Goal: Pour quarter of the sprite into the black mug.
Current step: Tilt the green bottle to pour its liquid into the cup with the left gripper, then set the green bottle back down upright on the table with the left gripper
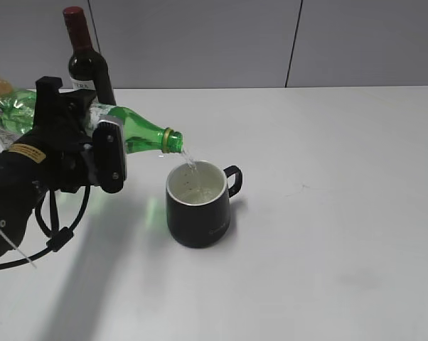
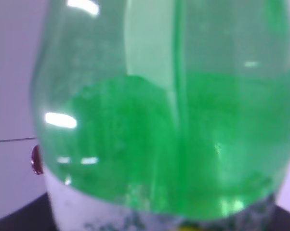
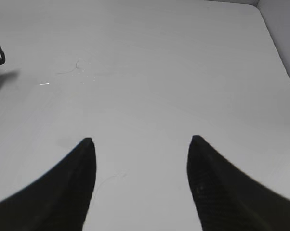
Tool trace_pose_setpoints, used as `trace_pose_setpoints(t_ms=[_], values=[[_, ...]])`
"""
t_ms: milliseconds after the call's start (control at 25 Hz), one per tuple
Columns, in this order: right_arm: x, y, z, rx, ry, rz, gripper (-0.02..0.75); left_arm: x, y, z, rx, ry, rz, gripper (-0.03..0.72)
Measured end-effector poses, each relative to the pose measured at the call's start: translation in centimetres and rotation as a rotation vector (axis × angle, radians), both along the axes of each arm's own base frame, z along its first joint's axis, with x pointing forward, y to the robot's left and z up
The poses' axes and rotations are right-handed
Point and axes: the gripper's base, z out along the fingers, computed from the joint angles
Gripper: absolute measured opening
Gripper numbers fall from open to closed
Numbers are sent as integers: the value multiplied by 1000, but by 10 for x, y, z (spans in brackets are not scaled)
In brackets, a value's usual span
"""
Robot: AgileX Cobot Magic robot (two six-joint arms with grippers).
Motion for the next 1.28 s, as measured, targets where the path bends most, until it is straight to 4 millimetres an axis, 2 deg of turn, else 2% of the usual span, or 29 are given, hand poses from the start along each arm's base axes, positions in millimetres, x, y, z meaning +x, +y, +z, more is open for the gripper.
trace_pose_setpoints(t_ms=[160,360,720,1120,1280], values=[[0,0,0,0,0,0,457,0,-1,0,-55,4,2,465],[0,0,0,0,0,0,457,0,-2,0,-239,14,19,465],[0,0,0,0,0,0,457,1,-5,0,-903,84,94,465],[0,0,0,1,0,0,457,16,11,8,-1404,187,-1,465],[0,0,0,1,0,0,457,27,15,16,-1480,203,-48,465]])
